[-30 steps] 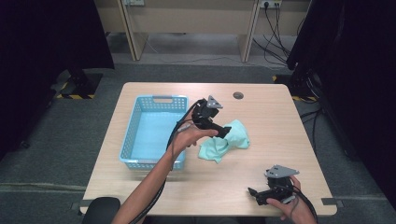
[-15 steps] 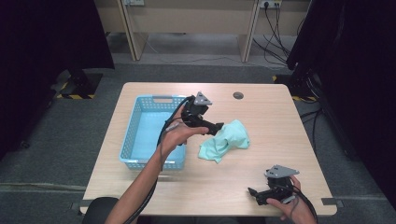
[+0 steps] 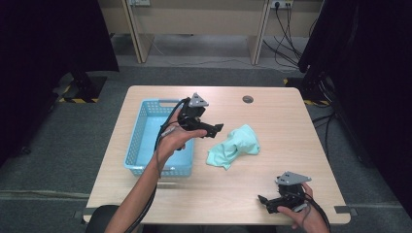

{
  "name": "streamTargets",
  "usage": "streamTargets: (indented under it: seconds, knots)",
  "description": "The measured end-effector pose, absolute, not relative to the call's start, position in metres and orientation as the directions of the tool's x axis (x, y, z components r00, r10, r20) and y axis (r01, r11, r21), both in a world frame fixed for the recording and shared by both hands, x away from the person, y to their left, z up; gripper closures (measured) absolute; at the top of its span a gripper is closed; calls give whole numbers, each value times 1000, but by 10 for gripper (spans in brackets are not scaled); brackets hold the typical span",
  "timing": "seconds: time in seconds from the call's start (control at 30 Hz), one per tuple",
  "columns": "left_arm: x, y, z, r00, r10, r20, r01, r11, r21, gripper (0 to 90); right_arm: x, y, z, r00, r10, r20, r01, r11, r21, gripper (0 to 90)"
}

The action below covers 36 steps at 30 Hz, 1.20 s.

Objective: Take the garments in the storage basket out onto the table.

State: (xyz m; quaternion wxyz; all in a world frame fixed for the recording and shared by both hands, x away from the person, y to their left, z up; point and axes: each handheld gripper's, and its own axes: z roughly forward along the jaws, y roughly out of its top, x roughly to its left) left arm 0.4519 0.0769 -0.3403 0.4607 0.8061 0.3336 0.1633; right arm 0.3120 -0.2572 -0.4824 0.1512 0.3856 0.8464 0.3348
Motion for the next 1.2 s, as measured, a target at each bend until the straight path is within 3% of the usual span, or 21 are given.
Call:
streamTargets:
  seconds: [1.2]
  knots:
    - [446,129,-350,683,727,-72,402,-292,868,73,312,-257,-482,-657,754,2,551,479,683,3]
